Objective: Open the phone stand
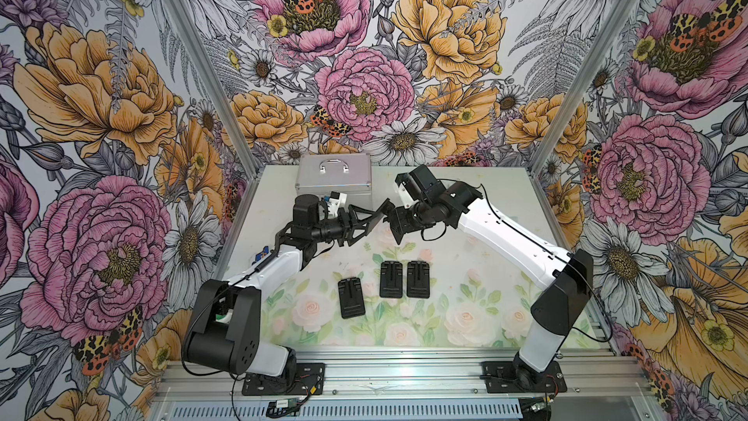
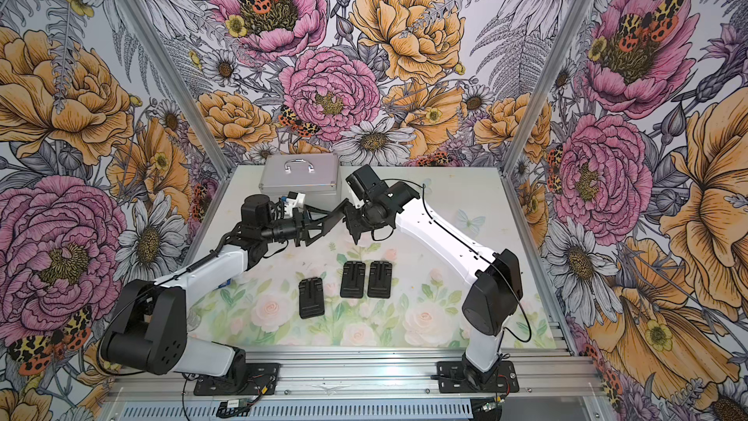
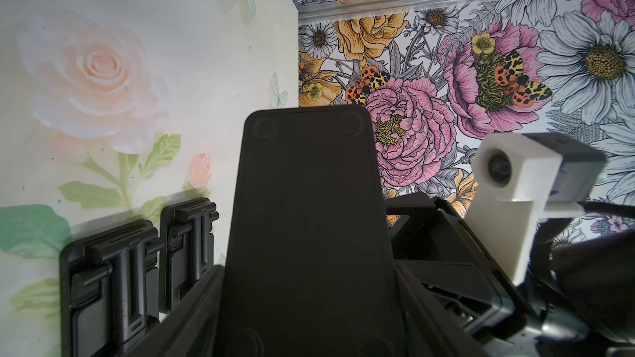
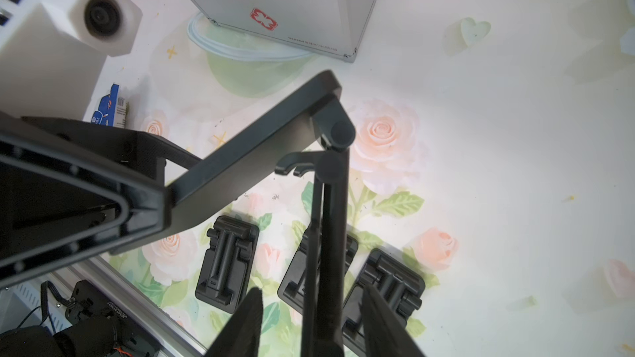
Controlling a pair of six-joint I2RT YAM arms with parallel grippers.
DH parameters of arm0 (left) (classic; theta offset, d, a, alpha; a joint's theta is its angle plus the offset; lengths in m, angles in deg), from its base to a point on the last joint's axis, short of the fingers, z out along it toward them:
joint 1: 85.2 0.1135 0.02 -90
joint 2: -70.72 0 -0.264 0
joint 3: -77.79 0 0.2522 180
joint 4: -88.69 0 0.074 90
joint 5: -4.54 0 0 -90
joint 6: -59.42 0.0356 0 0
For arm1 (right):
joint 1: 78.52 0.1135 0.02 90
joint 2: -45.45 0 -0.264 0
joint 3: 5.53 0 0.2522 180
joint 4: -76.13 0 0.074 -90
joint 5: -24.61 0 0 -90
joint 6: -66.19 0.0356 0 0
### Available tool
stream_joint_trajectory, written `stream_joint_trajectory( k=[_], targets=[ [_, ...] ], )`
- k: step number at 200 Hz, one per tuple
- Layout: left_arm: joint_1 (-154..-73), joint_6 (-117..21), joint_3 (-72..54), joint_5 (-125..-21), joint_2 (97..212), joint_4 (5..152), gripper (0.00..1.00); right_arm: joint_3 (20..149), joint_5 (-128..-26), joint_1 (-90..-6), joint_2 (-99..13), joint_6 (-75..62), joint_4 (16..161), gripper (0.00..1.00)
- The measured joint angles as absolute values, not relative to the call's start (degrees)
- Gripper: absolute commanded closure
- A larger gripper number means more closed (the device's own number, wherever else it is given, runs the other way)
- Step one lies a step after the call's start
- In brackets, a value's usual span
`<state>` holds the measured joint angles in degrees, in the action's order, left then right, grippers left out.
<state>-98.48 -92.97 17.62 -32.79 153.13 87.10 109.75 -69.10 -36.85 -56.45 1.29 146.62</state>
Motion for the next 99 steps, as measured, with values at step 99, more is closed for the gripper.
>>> stream_joint_trajectory(
  k=[99],
  targets=[
    [-98.74,-92.97,17.58,-32.77,152.8,86.59,0.31,113.9,-66.0,-36.33,-58.53,-0.42,146.66,0.67]
  ],
)
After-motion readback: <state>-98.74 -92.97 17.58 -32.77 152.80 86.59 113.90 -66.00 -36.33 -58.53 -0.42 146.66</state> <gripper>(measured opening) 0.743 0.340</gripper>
